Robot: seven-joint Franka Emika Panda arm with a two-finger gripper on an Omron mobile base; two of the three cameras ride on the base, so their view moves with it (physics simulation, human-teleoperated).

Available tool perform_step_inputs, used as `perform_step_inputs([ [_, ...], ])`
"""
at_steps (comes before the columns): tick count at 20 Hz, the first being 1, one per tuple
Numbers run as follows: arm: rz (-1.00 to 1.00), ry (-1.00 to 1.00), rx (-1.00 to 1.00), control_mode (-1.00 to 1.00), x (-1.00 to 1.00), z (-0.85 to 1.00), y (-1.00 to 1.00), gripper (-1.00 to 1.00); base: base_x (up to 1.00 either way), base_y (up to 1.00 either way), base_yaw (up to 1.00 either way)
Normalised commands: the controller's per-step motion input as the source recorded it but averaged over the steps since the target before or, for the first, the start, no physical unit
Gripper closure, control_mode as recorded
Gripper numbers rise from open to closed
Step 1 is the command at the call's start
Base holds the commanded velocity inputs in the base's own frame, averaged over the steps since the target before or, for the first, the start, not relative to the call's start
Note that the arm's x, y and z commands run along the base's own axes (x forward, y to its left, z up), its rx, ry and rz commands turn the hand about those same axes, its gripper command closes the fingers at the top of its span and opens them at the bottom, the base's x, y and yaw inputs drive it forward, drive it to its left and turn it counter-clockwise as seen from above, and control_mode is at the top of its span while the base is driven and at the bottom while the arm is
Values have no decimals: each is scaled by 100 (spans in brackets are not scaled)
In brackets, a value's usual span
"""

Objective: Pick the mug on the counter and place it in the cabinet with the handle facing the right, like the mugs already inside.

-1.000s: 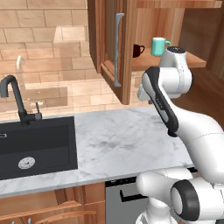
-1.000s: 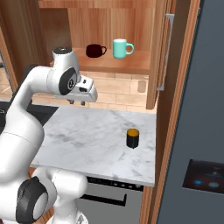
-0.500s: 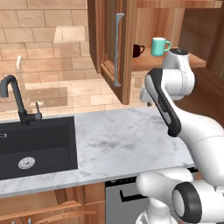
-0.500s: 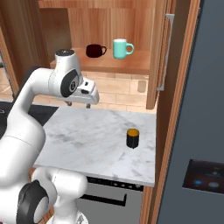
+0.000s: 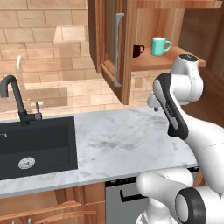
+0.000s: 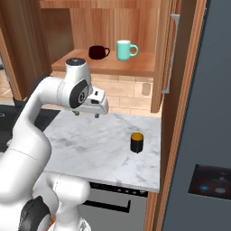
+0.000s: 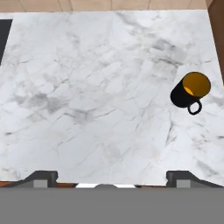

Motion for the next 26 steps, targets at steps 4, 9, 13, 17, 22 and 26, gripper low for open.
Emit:
perform_step_inputs([
  [4, 6, -1, 0, -100, -18, -15, -24, -100, 0, 0, 0],
  [9, 7, -6, 1, -100, -21, -11, -18, -100, 0, 0, 0],
  [13, 7, -7, 0, -100, -16, -8, -13, -100, 0, 0, 0],
  [17, 6, -3, 0, -100, -7, -9, -13, -100, 0, 0, 0],
  [22, 3, 0, 0, -100, 0, -14, -10, -100, 0, 0, 0],
  [26, 1, -1, 0, -100, 0, -11, -13, -100, 0, 0, 0],
])
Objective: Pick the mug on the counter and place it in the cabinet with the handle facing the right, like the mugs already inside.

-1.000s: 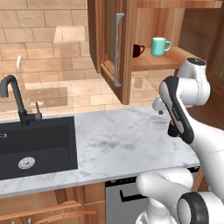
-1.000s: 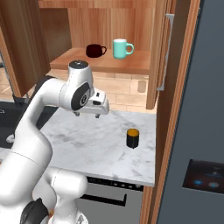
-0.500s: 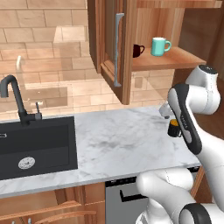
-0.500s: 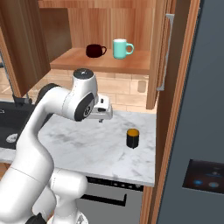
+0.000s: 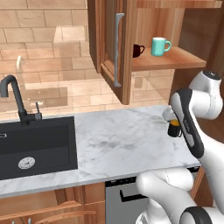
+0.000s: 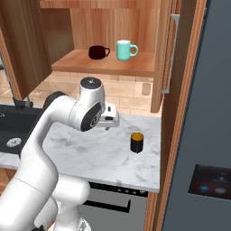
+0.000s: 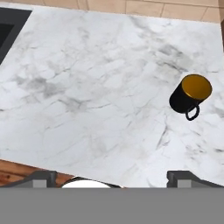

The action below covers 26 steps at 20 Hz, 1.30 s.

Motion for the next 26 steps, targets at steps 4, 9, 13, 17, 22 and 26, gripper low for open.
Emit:
perform_step_inputs([
  [4, 1, -2, 0, -100, 0, -17, -18, -100, 0, 0, 0],
  [9, 1, -1, 0, -100, 0, -22, -13, -100, 0, 0, 0],
  [13, 1, -9, 0, -100, 0, -25, -3, -100, 0, 0, 0],
  [17, 2, -14, 0, -100, 0, -24, 0, -100, 0, 0, 0],
  [22, 7, -3, 0, -100, 2, -10, 0, -100, 0, 0, 0],
  [26, 15, 3, -1, -100, -4, -8, 0, -100, 0, 0, 0],
])
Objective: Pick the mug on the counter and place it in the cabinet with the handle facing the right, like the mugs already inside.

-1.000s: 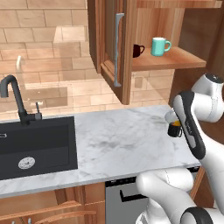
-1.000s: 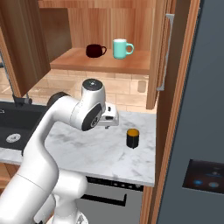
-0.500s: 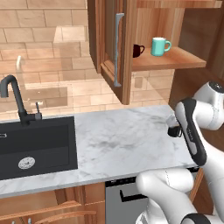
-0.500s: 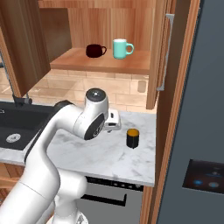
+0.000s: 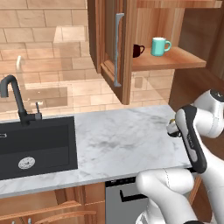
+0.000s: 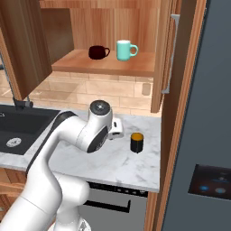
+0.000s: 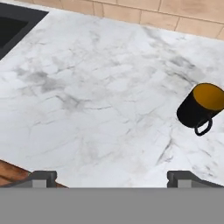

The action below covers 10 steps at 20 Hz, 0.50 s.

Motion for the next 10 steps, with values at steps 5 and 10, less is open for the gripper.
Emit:
perform_step_inputs([
  [5, 28, 0, -1, -100, -8, -5, 0, -100, 0, 0, 0],
  [10, 30, 0, -8, -100, -2, 0, 0, -100, 0, 0, 0],
])
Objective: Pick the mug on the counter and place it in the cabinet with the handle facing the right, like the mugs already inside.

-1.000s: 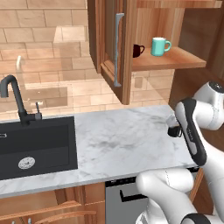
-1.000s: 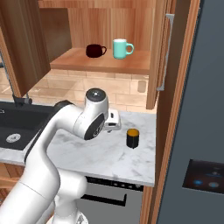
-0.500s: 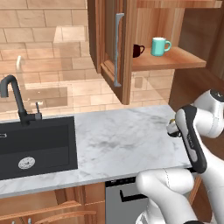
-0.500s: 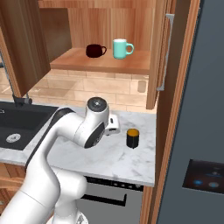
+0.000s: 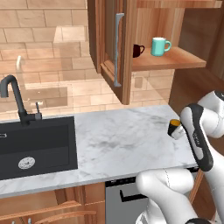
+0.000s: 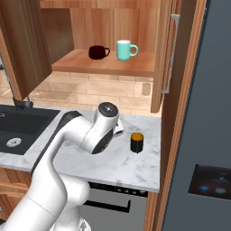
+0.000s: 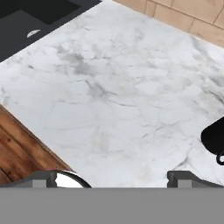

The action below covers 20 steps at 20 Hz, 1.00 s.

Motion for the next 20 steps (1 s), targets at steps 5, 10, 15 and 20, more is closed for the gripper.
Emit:
perform_step_inputs([
  [5, 30, -6, -16, -100, 0, 6, 1, -100, 0, 0, 0],
  [10, 27, -21, -23, -100, 0, 2, 17, -100, 0, 0, 0],
  [15, 27, -30, -20, -100, 0, 0, 10, -100, 0, 0, 0],
  [20, 30, -34, -16, -100, 0, -1, 1, -100, 0, 0, 0],
])
